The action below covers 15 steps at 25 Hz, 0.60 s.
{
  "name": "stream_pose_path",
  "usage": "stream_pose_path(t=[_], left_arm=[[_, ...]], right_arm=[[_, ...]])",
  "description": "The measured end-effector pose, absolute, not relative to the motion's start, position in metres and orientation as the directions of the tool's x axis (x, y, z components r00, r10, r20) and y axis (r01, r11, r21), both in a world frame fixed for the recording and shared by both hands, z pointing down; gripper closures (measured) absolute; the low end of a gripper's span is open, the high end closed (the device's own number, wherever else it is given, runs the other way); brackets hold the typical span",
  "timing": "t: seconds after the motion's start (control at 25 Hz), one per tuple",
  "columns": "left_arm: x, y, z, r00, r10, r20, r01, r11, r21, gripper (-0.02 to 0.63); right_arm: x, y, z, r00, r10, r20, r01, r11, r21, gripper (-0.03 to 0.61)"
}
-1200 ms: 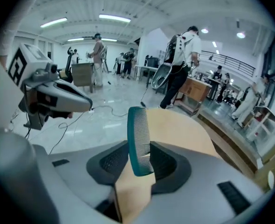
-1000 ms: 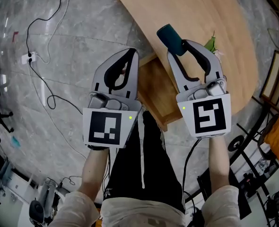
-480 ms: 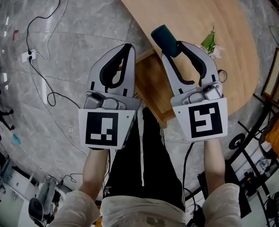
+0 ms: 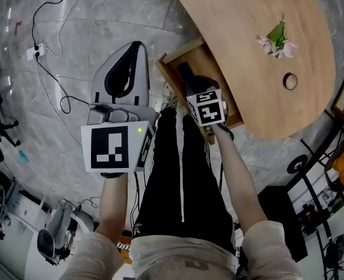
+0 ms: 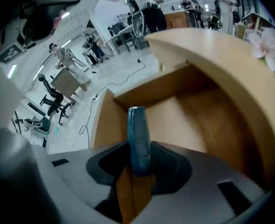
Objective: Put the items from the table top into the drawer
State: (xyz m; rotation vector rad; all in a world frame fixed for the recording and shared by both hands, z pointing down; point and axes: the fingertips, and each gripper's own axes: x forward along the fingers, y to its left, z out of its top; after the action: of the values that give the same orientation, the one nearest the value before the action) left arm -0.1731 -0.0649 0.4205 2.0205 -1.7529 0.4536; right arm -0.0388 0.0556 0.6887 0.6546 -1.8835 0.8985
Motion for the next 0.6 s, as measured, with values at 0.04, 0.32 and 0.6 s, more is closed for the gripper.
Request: stream_pose_path(t=[0.04,0.32,0.6], left_arm=[[-0.175,-0.062,0.423,0.146,-0.846,0.513,-0.989,-0.109,0.101,0.606],[-0.17,-0.053,0.423,0.154,-0.842,0.518,-0.987,-0.109,0.116,0.606],[-0.163,-0.053,0.416,0.165,-0.849,0.501,-0.985,-0.119,0.123,0.606]], right_arm=[[-0.039,0.064,0.699,-0.419,-0.042,0.907,-0.738,0.597,-0.313,0.428],[-0.035,0.075,0.712,-0.369,-0.017,0.929,-0.74,0.611,-0.283,0.409],[-0.037,0.067,0.69,-0.409,-0.036,0.912,-0.735,0.605,-0.306,0.38]])
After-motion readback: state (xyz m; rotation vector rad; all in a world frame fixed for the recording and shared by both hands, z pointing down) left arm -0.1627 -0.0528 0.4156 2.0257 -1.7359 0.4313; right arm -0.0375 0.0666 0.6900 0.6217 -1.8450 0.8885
